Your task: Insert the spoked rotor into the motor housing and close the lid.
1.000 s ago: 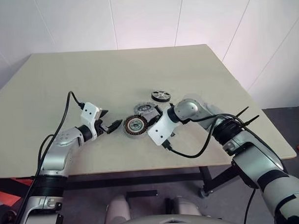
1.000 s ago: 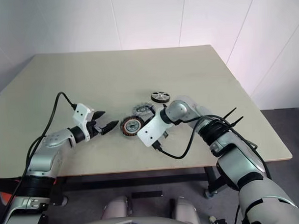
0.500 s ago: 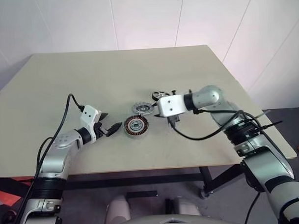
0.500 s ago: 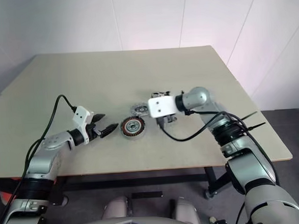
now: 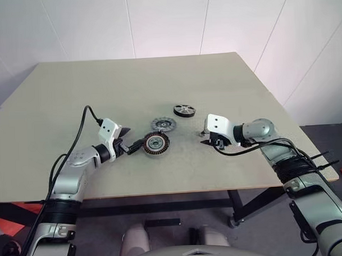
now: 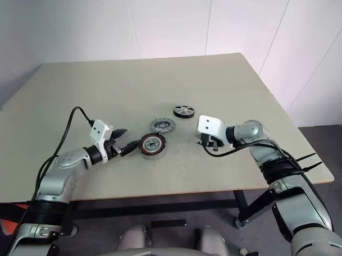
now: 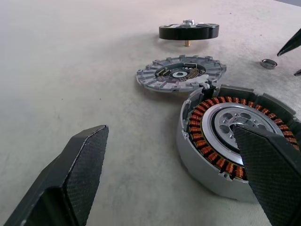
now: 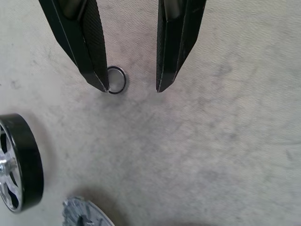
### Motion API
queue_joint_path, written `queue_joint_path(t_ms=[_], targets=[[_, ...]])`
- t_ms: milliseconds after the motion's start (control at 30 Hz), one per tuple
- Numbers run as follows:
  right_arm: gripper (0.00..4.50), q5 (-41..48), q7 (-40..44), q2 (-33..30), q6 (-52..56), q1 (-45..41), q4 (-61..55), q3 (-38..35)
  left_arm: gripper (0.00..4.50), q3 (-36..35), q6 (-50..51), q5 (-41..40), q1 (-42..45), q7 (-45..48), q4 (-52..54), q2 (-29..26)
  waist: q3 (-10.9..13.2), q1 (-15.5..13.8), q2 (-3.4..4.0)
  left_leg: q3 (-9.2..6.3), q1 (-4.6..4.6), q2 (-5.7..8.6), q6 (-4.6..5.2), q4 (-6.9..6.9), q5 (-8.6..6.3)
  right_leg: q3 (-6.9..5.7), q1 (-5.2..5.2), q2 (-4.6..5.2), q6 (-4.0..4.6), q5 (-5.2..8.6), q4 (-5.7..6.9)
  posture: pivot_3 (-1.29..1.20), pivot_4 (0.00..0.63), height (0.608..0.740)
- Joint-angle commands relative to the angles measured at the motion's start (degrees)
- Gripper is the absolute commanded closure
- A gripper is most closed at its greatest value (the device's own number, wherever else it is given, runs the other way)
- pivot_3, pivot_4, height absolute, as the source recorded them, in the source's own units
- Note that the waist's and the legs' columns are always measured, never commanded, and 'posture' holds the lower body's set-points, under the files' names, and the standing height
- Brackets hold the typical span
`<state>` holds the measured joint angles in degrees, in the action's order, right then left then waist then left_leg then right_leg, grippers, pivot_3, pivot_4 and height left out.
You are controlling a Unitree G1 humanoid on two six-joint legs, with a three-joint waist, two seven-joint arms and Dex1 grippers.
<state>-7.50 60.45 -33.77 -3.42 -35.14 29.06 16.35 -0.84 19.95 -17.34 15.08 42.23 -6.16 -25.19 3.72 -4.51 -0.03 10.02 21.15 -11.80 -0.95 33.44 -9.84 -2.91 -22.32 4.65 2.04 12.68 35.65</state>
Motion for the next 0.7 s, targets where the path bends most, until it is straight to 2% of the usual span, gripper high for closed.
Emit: queue_joint_path(t_ms=[33,167,233,300,467,700], targets=[[2.77,1.5,-0.1,-0.4,-0.8,-2.9,2.0,-2.4,0.00,-0.8,-1.1,-0.1,0.4,0.3,1.2,-0.6,0.0,0.0,0.00,0.00,0.01,0.00,0.00,0.00,0.00,0.00,0.00,0.00,0.00,0.00,-0.01,0.00,0.000,0.740],[2.77,3.0,0.3,0.9,-0.1,-5.8,8.7,-3.3,0.00,-0.9,-1.2,0.0,-0.1,0.0,1.5,-0.5,0.0,0.0,0.00,0.02,0.06,0.00,0.01,-0.01,0.00,-0.01,-0.04,0.00,0.01,0.00,-0.02,0.00,0.000,0.740],[2.39,3.1,0.4,1.3,-0.3,-6.9,11.3,-3.6,0.00,-1.0,-1.3,0.0,-0.2,-0.2,1.6,-0.4,0.0,0.0,0.00,0.03,0.06,0.00,0.01,-0.01,0.00,-0.01,-0.04,0.00,0.01,0.00,-0.01,0.00,0.000,0.740],[1.86,3.2,1.0,1.5,-0.6,-7.3,12.5,-3.7,0.00,-1.2,-1.4,0.0,-0.4,-0.4,1.6,-0.5,0.0,-0.1,0.00,0.03,0.06,-0.01,0.01,-0.01,0.00,-0.02,-0.03,-0.01,0.01,0.00,-0.01,0.00,0.000,0.740],[0.11,3.7,1.8,2.0,-1.3,-7.3,13.7,-3.9,0.00,-1.5,-1.6,-0.1,-0.9,-0.4,1.6,-0.7,0.0,-0.1,0.00,0.03,0.07,-0.01,0.01,-0.01,0.00,-0.02,-0.04,0.00,0.01,0.00,-0.01,0.00,0.000,0.740],[0.05,4.5,1.7,3.9,0.3,-7.3,15.7,-4.5,0.00,-1.6,-1.8,0.0,-0.5,-0.2,0.9,-0.9,0.0,-0.1,0.00,0.03,0.06,-0.02,0.01,-0.01,0.00,-0.02,-0.04,-0.01,0.01,0.00,-0.01,0.00,0.000,0.740]])
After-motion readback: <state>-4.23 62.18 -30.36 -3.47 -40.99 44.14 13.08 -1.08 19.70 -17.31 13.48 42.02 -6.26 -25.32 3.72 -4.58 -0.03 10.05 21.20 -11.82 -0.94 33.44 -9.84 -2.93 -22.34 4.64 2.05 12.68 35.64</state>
